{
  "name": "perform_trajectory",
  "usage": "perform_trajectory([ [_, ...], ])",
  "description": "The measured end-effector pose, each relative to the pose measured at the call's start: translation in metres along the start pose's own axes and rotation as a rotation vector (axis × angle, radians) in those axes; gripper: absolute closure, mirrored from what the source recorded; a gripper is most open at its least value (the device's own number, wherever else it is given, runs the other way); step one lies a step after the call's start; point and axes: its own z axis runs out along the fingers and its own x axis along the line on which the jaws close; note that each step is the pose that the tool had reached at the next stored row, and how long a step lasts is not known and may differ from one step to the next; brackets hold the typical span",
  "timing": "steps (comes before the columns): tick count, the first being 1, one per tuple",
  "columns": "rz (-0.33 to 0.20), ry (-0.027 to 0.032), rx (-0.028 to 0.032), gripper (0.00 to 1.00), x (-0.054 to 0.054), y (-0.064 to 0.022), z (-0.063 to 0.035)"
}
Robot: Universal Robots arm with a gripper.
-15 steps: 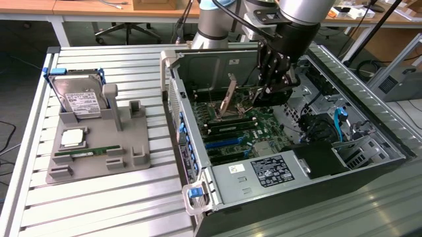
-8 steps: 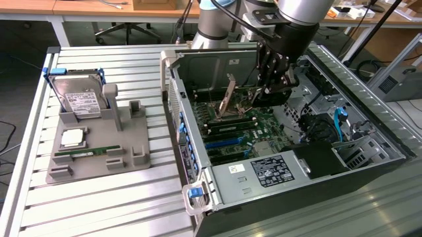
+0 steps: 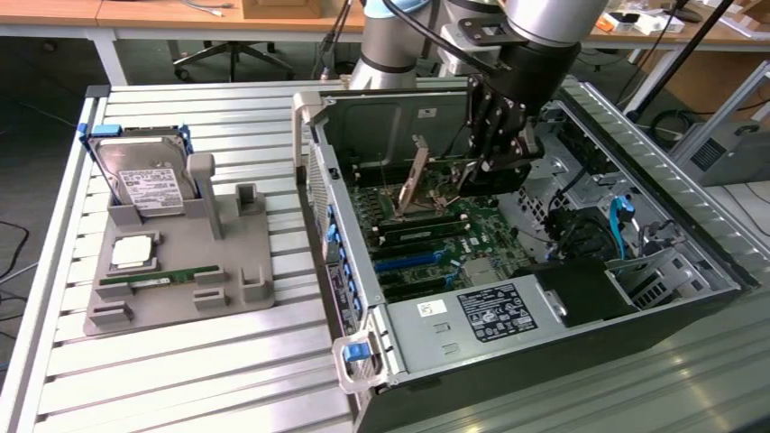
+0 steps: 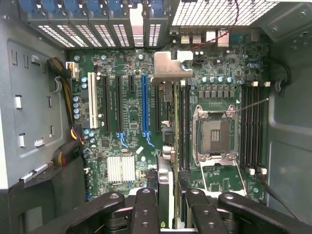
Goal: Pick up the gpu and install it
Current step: 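Insert the gpu into the slot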
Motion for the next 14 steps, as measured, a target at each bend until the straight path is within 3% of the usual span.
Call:
perform_trajectory([
  [14,0.0,0.0,0.0,0.73,0.0005,0.0051,0.0006],
])
